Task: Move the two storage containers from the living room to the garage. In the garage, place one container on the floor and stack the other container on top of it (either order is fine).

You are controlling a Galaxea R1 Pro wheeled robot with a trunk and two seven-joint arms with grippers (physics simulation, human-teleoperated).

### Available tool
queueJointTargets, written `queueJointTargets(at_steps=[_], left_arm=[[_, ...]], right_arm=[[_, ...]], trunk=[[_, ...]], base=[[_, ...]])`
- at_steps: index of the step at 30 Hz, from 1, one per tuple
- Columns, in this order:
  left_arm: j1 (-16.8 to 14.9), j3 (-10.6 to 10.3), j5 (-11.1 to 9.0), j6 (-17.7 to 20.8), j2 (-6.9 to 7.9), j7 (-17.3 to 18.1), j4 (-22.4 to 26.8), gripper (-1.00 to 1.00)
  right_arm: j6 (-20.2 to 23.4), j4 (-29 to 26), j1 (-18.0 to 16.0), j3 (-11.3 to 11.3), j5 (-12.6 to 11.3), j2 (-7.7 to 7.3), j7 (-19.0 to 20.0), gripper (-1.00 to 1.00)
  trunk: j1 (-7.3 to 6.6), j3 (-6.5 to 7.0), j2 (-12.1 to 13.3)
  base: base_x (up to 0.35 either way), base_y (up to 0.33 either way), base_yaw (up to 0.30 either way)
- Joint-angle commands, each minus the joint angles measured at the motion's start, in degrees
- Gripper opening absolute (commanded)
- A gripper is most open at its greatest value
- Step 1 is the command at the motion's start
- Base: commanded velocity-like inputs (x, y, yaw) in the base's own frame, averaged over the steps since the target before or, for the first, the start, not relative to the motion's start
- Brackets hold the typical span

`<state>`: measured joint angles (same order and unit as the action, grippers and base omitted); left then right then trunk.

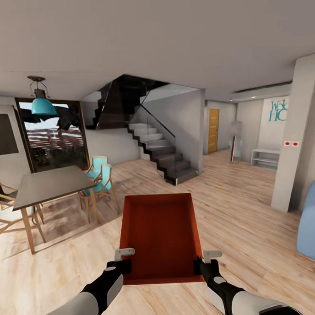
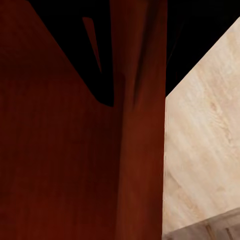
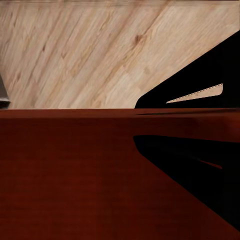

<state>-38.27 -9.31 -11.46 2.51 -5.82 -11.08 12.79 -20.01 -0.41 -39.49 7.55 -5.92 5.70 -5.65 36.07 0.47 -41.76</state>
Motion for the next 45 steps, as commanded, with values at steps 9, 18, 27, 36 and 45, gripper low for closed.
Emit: queueJointTargets(at_steps=[9, 18, 27, 36, 45], left_arm=[[-0.1, 4.5, 0.7, -3.4, 1.77, -0.9, 0.3, -1.0], [-0.1, 4.5, 0.7, -3.4, 1.77, -0.9, 0.3, -1.0], [-0.1, 4.5, 0.7, -3.4, 1.77, -0.9, 0.3, -1.0], [-0.1, 4.5, 0.7, -3.4, 1.75, -0.9, 0.3, -1.0], [-0.1, 4.5, 0.7, -3.4, 1.69, -0.9, 0.3, -1.0]], right_arm=[[-0.3, 0.4, 0.0, -0.4, -0.9, 0.01, 0.0, -1.0], [-0.3, 0.4, 0.0, -0.4, -0.9, 0.01, 0.0, -1.0], [-0.3, 0.4, 0.0, -0.4, -0.9, 0.01, 0.0, -1.0], [-0.3, 0.4, 0.0, -0.4, -1.0, 0.01, 0.0, -1.0], [-0.3, 0.4, 0.0, -0.4, -1.0, 0.01, 0.0, -1.0]], trunk=[[0.05, 0.0, 0.0], [0.05, 0.0, 0.0], [0.05, 0.0, 0.0], [0.05, 0.0, 0.0], [0.05, 0.0, 0.0]], base=[[0.322, 0.112, -0.268], [0.322, 0.117, -0.269], [0.322, 0.117, -0.269], [0.322, 0.117, -0.269], [0.322, 0.117, -0.269]])
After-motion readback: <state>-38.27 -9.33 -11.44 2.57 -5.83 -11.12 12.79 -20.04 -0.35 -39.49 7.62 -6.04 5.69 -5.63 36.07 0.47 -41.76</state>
